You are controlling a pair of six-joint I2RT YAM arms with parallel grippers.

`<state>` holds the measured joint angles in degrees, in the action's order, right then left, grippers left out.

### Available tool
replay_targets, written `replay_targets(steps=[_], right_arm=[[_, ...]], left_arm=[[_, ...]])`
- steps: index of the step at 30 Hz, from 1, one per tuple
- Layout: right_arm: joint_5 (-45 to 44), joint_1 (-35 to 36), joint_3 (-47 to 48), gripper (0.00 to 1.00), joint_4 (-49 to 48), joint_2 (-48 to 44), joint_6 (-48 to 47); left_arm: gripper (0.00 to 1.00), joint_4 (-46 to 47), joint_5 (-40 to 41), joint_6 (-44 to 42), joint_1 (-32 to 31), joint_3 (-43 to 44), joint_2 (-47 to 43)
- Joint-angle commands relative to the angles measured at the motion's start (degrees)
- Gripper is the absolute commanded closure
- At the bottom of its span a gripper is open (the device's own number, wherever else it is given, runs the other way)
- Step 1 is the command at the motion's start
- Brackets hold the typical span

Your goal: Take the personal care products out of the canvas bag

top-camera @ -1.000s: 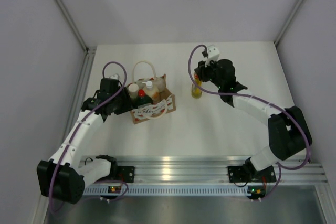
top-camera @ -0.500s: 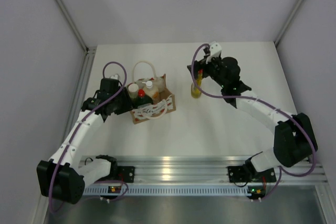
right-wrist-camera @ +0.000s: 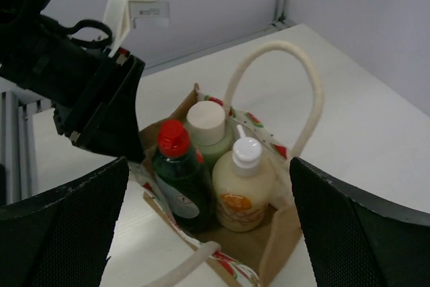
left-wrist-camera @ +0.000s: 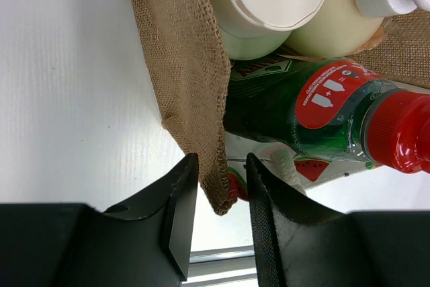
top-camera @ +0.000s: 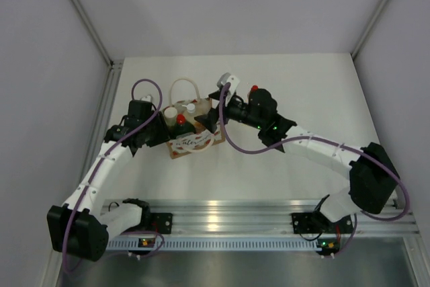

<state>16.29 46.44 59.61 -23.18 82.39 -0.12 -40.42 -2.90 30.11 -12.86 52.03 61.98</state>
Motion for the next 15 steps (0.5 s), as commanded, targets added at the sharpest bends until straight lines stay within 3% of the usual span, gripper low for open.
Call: replay_targets(steps=[1, 4, 9, 15], right_arm=[[4.79, 2.08, 4.02, 0.01, -4.76, 3.56, 0.65], [6.2, 2.26, 5.42, 0.01, -6.26, 7.77, 0.65], [10.42, 2.52, 8.85, 0.12, -5.82, 11.73, -2.16], [12.0, 3.22, 10.08, 0.14, -8.01, 15.69, -3.22]], left_arm=[[0.61, 0.0, 0.87, -0.14, -0.23, -0.61, -1.68], [0.6, -0.01, 0.44, -0.31, -0.23, -0.61, -1.77], [0.61, 0.08, 0.26, -0.4, -0.23, -0.53, -1.68], [0.6, 0.08, -0.27, -0.58, -0.23, -0.44, -1.42]])
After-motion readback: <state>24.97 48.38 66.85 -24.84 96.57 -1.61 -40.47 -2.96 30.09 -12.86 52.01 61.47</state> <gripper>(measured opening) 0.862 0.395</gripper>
